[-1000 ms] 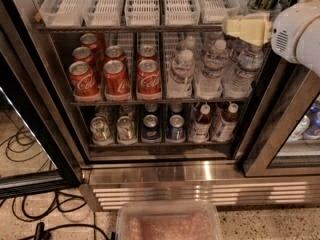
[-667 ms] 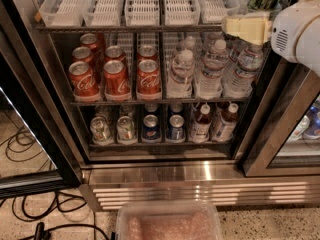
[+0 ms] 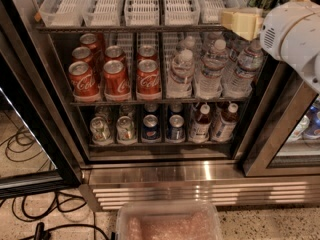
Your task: Pick green can from top shelf of fridge
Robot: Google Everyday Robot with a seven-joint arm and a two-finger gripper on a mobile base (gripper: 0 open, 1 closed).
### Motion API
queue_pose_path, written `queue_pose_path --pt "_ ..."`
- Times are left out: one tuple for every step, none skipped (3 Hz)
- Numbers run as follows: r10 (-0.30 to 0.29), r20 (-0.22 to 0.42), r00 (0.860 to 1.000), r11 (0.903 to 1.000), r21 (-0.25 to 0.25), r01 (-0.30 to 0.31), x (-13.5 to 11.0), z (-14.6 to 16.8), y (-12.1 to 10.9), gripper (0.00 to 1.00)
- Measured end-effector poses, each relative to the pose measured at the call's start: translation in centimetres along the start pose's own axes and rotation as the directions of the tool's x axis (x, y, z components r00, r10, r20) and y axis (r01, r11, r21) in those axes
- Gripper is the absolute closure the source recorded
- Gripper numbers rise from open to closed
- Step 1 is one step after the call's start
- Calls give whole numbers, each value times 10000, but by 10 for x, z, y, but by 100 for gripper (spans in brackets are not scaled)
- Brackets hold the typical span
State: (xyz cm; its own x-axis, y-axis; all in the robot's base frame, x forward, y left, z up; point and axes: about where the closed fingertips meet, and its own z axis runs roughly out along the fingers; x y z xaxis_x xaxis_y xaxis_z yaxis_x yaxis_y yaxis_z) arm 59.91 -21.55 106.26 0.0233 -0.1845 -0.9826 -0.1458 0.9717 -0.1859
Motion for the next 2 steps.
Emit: queue_pose_path --pt "133 288 9995 9996 254 -140 0 7 -1 28" --pt "163 503 9986 9988 450 -186 0 10 -2 31"
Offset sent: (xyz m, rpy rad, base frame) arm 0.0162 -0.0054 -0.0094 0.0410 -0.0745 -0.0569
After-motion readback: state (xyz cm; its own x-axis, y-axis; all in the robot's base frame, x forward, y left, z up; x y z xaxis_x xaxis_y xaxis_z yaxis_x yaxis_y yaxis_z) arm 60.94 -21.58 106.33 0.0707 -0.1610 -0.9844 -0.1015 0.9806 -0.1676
